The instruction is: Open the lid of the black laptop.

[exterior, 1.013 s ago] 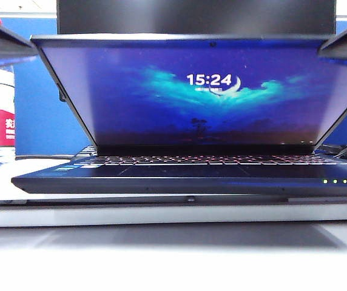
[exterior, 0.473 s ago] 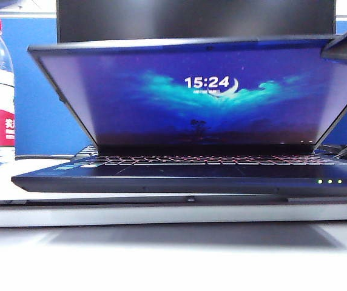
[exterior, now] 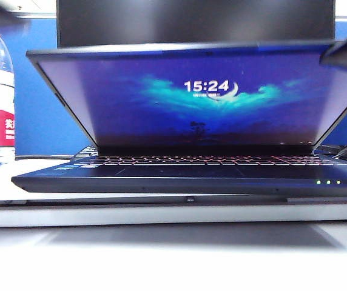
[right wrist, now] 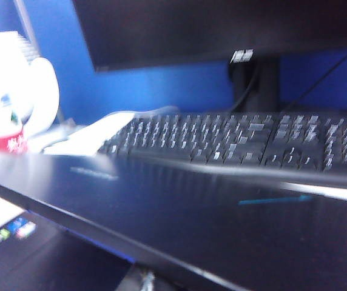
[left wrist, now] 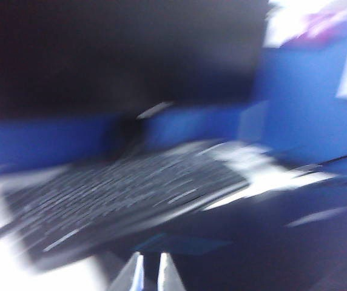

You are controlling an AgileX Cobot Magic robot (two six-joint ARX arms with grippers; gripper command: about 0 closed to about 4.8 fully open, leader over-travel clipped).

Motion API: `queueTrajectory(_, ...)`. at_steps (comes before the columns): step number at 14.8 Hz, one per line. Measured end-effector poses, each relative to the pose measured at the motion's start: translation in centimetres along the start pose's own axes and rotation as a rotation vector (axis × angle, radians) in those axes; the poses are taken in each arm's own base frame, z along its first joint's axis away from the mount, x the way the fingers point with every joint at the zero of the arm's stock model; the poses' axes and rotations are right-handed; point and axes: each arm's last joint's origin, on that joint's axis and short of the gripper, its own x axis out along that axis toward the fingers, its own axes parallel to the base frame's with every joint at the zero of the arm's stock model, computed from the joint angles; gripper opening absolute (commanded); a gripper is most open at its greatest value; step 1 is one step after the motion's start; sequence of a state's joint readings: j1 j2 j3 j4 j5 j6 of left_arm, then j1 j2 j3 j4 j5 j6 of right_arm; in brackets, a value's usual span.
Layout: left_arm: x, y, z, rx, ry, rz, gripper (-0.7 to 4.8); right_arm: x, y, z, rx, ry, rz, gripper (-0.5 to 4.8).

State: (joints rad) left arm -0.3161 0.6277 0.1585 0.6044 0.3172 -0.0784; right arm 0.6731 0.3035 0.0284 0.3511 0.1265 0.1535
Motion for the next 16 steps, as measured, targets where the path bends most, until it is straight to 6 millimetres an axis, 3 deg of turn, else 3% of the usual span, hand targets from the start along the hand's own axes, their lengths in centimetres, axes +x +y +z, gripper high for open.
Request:
queueTrajectory(2,-0.1,0.5,-0.7,0.016,0.064,0.156,0.53,0.0,0.0,0.0,-0.001,0.0,-0.001,-0.06)
queueTrajectory(4,-0.1,0.6,-0.9,0.016,0.085,0.198,0.52,0.0,0.0,0.0,-0.001,0.0,-0.001,-0.06)
queueTrajectory(7,-0.4,0.0,-2.7,-0.057,0.274,-0.029,0.52,0.0,0.0,0.1,0.0,-0.003,-0.001,-0.06)
queueTrajectory(9,-0.7,-0.2,-3.6,-0.101,0.37,-0.079,0.52,0.0,0.0,0.1,0.0,-0.004,-0.001,-0.06)
queueTrajectory(13,-0.1,-0.7,-2.0,-0.165,0.216,-0.264,0.52,0.0,0.0,0.1,0.0,-0.005,-0.001,-0.06)
queueTrajectory(16,1.5,-2.0,-4.1,-0.233,0.334,-0.357,0.53,0.0,0.0,0.1,0.0,-0.005,0.0,-0.06)
